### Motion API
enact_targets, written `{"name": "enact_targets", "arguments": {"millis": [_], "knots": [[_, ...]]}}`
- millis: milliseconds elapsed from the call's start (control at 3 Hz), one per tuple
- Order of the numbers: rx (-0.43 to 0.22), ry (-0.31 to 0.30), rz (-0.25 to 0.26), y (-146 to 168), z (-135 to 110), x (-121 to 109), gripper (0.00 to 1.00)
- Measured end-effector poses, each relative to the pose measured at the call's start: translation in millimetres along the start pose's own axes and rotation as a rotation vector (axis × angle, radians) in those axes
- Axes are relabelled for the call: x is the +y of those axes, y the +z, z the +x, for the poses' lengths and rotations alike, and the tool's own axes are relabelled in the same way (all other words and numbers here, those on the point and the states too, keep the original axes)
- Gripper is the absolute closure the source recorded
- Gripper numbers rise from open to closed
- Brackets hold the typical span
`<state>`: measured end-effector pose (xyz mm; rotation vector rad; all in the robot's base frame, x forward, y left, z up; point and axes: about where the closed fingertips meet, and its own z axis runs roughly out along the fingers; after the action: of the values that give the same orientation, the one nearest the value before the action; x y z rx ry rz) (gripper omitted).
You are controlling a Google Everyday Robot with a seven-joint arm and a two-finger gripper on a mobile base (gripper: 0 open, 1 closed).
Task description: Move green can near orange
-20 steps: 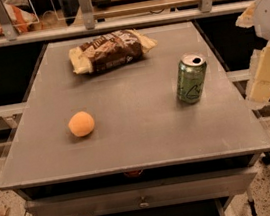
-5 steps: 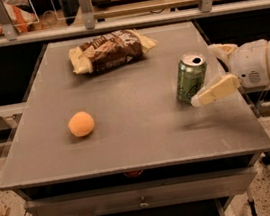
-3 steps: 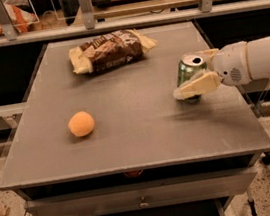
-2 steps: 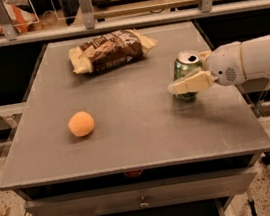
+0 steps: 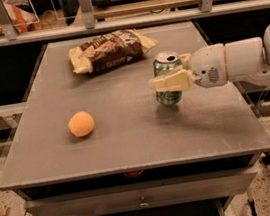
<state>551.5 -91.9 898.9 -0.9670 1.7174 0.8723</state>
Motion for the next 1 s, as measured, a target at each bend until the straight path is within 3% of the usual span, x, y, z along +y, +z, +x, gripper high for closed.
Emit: {"name": "enact_targets", "arguments": {"millis": [333, 1000], "knots": [[-0.05, -0.009, -0.043, 20.1, -16.2, 16.7, 1.0], [-0.113, -0.032, -0.107, 63.4, -34.9, 54.6, 1.0]]}}
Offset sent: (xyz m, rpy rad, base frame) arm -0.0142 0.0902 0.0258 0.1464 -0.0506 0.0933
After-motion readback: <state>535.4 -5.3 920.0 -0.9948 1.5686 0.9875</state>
